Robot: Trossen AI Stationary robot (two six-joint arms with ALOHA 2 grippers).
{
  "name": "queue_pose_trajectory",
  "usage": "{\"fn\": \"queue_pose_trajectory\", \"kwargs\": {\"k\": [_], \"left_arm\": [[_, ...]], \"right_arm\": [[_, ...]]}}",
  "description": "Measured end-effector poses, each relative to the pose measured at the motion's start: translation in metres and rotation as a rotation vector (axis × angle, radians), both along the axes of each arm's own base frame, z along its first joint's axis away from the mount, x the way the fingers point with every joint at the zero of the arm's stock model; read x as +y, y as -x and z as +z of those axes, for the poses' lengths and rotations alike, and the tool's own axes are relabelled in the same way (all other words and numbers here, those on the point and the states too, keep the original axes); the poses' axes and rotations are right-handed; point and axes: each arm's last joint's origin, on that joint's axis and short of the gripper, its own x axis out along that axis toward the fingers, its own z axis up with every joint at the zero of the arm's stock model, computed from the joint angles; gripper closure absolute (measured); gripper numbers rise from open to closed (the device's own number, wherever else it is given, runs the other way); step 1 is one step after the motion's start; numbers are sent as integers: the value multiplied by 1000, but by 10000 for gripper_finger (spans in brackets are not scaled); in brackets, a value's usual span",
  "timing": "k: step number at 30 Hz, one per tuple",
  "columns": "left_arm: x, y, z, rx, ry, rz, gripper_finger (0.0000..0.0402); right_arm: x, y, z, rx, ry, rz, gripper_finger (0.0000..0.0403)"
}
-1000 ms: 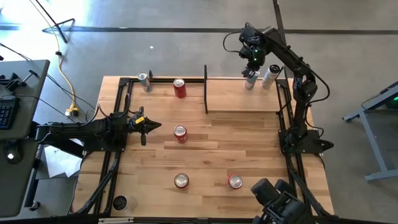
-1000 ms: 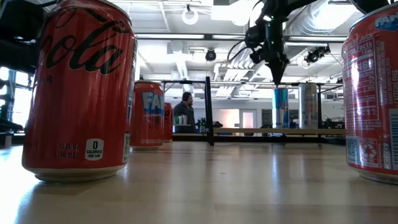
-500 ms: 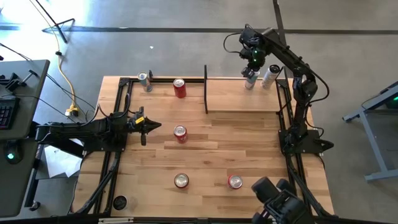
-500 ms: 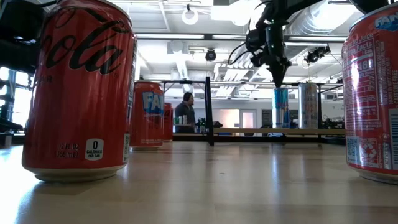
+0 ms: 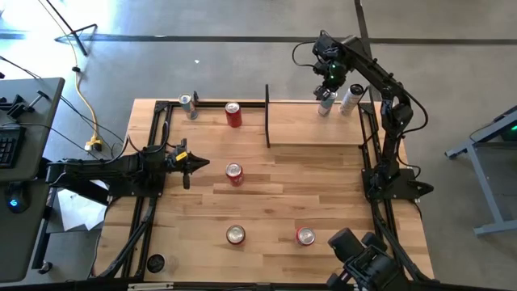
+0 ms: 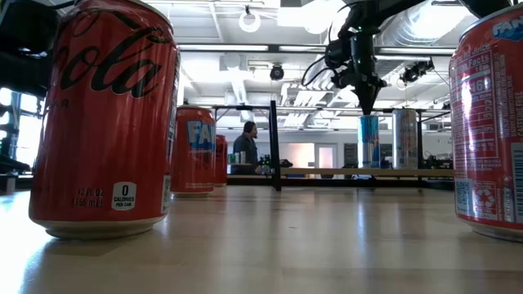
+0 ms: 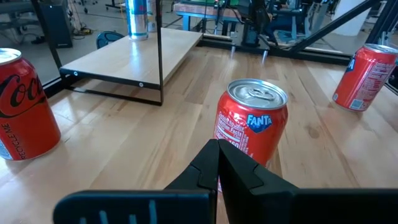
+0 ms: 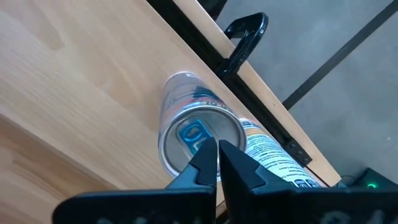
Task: Place canned beverage on shelf
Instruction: Put the bottom blue soda can on the shelf, then put the top red soda can on the shelf
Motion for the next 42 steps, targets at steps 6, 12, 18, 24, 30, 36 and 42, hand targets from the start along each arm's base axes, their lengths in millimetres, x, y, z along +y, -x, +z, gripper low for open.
{"fn": "queue_pose_trajectory", "kwargs": {"k": [6, 12, 18, 24, 30, 36, 42], "left_arm": [[0, 0, 0, -1, 0, 0, 401], [0, 0, 0, -2, 7, 6, 402], [0, 0, 2, -22, 4, 11, 402], [0, -1, 9, -92, -6, 12, 401], [0, -2, 10, -109, 5, -7, 402], [-1, -3, 8, -89, 36, -38, 401], [-3, -6, 5, -53, 78, -42, 402]], "right_arm": [[3, 2, 1, 28, -20, 11, 403], [18, 8, 31, -43, 63, 44, 403], [43, 7, 59, -243, 171, 92, 403], [87, -2, 49, -427, 250, 235, 403], [146, 1, 14, -623, 330, 320, 403], [201, 0, -31, -848, 356, 426, 403], [239, -6, -72, -994, 368, 508, 403]]}}
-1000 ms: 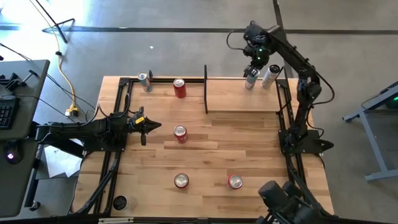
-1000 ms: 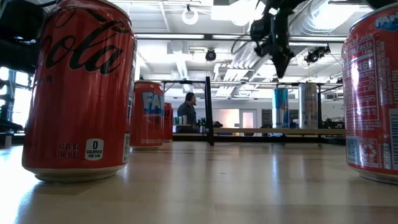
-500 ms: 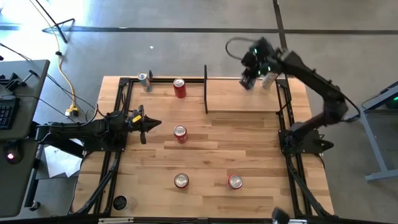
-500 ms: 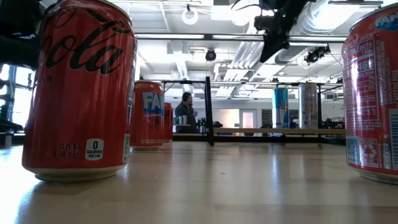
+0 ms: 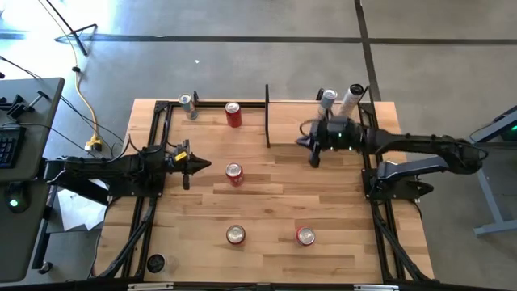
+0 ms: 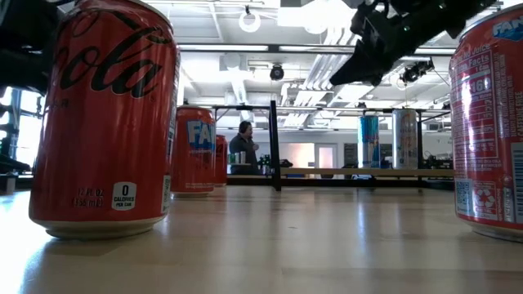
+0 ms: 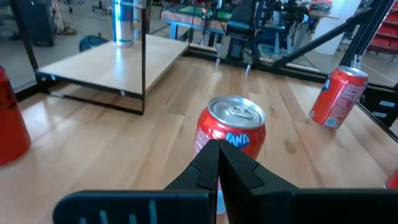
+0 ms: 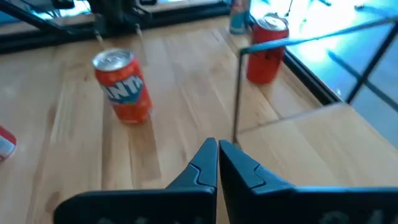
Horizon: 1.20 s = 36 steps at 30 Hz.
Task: Place canned beverage on shelf
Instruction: Put the top red soda can on the shelf
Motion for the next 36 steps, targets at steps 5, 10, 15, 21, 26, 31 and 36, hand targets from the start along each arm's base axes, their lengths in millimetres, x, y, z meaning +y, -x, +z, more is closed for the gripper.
{"fn": "queue_pose_trajectory", "kwargs": {"k": [5, 10, 15, 21, 26, 31, 36], "left_arm": [[-2, -5, 5, 24, 27, 74, 401], [-7, -11, 12, 48, 24, 118, 383], [-16, -19, 19, 81, 8, 92, 338], [-28, -32, 19, 158, 43, 58, 267], [-40, -46, 10, 249, 55, 100, 261], [-47, -63, 1, 250, 56, 161, 306], [-47, -78, -5, 269, 28, 224, 366]], "right_arm": [[18, -5, -14, -92, 38, 22, 403], [28, -7, -15, -129, 63, 39, 403], [31, -8, -16, -130, 63, 51, 403], [31, -8, -16, -126, 78, 54, 403], [31, -8, -15, -125, 102, 64, 403], [31, -9, -14, -135, 124, 72, 403], [31, -9, -14, -131, 123, 73, 403]]}}
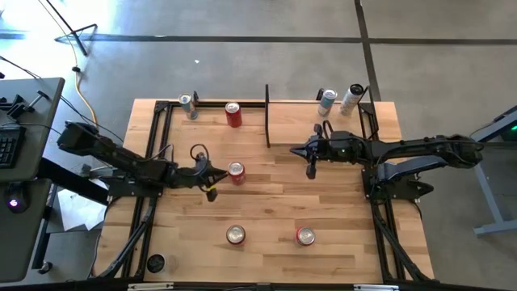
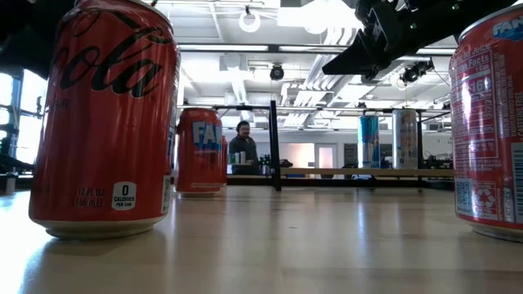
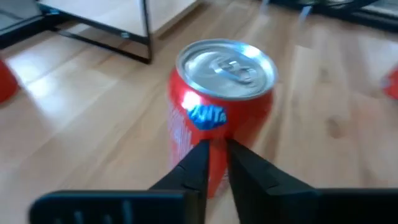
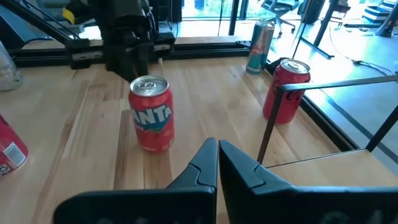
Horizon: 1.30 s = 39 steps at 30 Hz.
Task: Place canned beverage on shelf
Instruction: Put the top red soda can on the shelf
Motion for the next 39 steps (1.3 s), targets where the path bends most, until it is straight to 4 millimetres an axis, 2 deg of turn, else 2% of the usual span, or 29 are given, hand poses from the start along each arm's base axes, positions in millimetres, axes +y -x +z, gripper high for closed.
{"fn": "queue_pose_trajectory", "kwargs": {"k": [3, 8, 19, 22, 25, 29, 32, 36, 39], "left_arm": [[5, -5, -2, 23, -33, 53, 395], [16, -12, 0, -6, -104, 105, 396], [44, -30, 6, -144, -98, 5, 401], [51, -31, 7, -155, -97, -38, 401], [51, -27, 17, -183, -112, -101, 396], [43, -18, 33, -224, -112, -167, 364], [35, -12, 39, -239, -73, -198, 323], [19, -13, 31, -208, 37, -226, 251], [10, -16, 20, -159, 37, -184, 192]], "right_arm": [[0, 0, 0, 3, -1, 2, 403], [0, 0, 0, 2, -3, 2, 403], [10, -1, 0, 2, -2, 47, 403], [13, -1, 1, -7, -2, 62, 403], [16, -2, 1, -10, 5, 58, 403], [19, -1, 0, -1, 32, 47, 403], [20, -1, 1, 0, 41, 54, 403], [20, -1, 0, 2, 48, 57, 403], [20, -2, 0, 4, 56, 59, 403]]}}
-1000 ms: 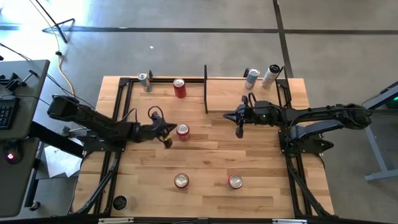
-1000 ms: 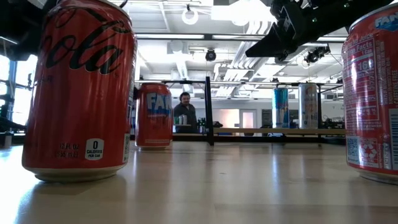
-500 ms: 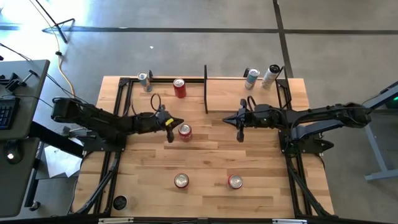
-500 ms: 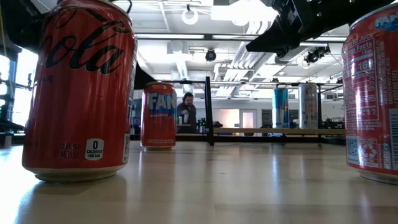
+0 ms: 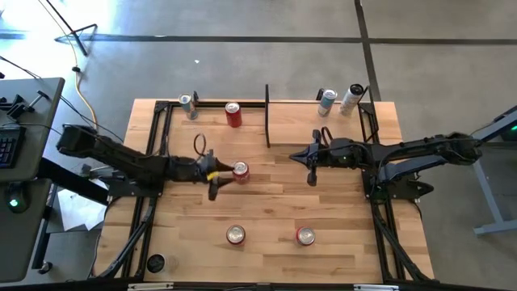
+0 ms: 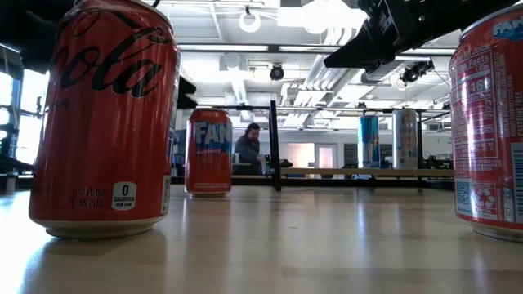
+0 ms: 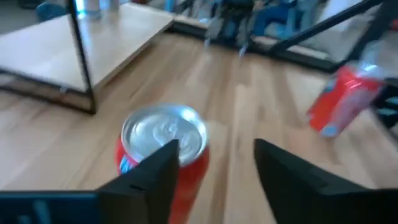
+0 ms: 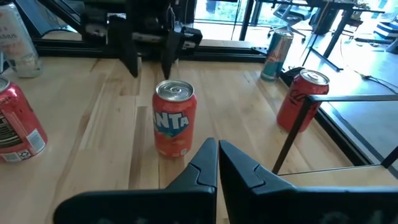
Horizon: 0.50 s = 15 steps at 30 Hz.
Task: Place canned beverage on shelf
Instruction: Put the top red soda can on the shelf
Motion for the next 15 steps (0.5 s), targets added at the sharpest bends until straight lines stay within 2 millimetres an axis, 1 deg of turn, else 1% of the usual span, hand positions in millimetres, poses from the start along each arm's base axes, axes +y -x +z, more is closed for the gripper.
{"fn": "queue_pose_trajectory", "kwargs": {"k": [4, 7, 10, 15], "left_arm": [[-1, -3, -6, -1, -24, 167, 125], [-1, -5, -8, -16, -19, 207, 90], [-2, -6, -8, -23, -18, 199, 72], [-4, -5, -5, -21, -75, 163, 66]], "right_arm": [[0, 0, 0, 0, 2, 0, 403], [0, 0, 0, 0, 1, 0, 403], [0, 0, 0, 0, 0, 0, 403], [0, 0, 0, 1, 0, 0, 403]]}}
